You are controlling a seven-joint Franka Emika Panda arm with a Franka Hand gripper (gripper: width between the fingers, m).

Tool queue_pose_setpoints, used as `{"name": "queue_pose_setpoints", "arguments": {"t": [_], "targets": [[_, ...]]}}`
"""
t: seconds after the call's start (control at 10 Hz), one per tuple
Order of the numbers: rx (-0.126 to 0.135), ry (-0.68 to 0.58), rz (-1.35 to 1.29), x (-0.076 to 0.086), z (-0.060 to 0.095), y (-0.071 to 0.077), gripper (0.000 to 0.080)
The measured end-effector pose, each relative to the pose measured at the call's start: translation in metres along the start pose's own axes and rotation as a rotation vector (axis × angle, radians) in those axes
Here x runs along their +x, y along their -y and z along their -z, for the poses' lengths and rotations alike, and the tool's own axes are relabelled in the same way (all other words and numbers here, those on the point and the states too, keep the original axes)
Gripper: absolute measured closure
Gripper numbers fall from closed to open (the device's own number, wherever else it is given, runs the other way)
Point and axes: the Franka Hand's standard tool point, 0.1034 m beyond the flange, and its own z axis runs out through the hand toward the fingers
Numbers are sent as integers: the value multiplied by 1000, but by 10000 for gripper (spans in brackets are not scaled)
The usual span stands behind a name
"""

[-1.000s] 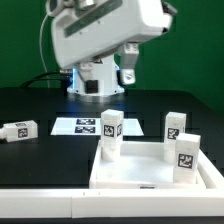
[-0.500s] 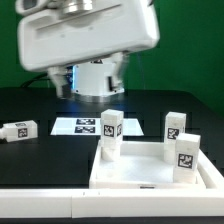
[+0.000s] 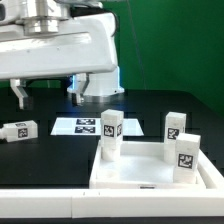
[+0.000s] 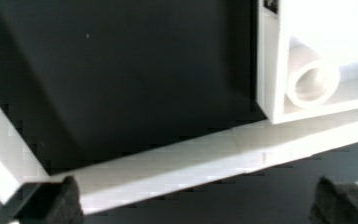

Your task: Assemble square table

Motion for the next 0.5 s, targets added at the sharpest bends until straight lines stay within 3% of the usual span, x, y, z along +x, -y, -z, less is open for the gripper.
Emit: {"name": "queue_pose_setpoints", "arguments": {"t": [0.2,0.3,0.5], "targets": [[-17,7,153,0,0,-7,150],[-8,37,212,-7,-4,-15,150],[24,222,338,-34,-17,-26,150]]}}
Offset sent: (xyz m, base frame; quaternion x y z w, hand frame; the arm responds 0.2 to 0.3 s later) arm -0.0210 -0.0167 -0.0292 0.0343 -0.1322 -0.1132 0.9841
